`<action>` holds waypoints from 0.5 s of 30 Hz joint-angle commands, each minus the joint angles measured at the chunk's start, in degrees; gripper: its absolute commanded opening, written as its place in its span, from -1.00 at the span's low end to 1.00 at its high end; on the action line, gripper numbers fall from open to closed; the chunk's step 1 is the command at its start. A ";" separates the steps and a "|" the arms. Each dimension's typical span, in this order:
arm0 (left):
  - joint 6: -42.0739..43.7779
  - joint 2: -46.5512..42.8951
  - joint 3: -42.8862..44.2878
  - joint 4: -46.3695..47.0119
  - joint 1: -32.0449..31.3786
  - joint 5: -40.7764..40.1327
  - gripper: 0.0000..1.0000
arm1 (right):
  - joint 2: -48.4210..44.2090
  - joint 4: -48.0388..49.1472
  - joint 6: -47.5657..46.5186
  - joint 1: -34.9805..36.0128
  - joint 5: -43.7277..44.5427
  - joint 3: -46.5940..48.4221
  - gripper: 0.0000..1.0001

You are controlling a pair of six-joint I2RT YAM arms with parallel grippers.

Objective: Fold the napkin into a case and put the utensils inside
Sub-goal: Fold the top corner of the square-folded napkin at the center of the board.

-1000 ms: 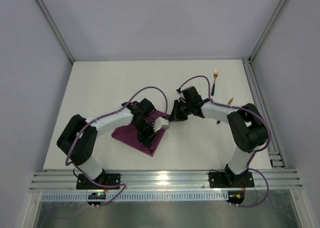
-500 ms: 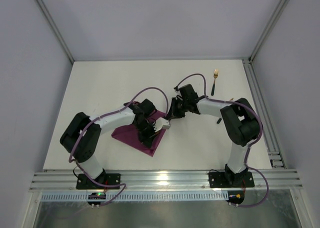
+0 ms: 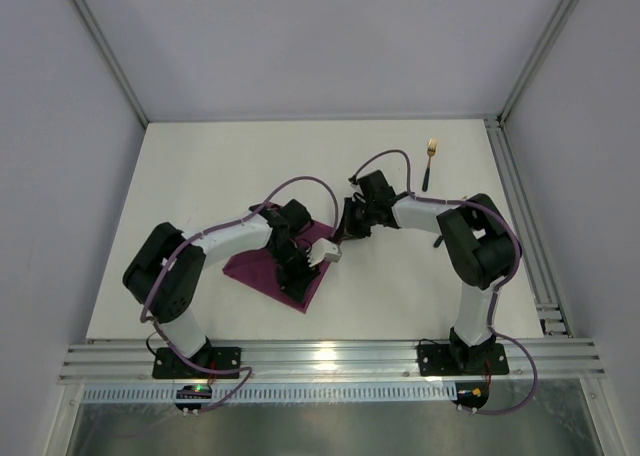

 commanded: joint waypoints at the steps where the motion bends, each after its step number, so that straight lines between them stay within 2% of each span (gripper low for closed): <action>1: 3.98 -2.81 2.92 -4.54 -0.14 5.38 -0.21 | 0.36 -0.18 -0.91 -0.25 0.74 2.09 -0.92; 4: 7.23 -4.65 4.67 -8.76 -0.14 7.05 -0.11 | 0.89 -0.53 -1.17 -0.25 0.92 2.62 -0.93; 9: 8.82 -7.38 5.73 -11.93 1.79 8.19 -0.14 | 0.81 -0.53 -1.18 -0.26 0.92 2.62 -0.93; 11: 7.60 -8.08 5.56 -11.76 5.38 6.01 -0.27 | 0.72 -0.53 -1.26 -0.25 0.92 2.62 -0.92; 13: 3.12 -8.44 4.60 -8.87 8.55 -0.83 -0.38 | 0.46 -0.71 -1.35 -0.25 0.83 2.71 -0.93; 15: 0.74 -9.66 2.23 -6.84 15.04 -3.40 -0.45 | 0.19 -0.71 -1.44 -0.25 0.92 2.71 -0.93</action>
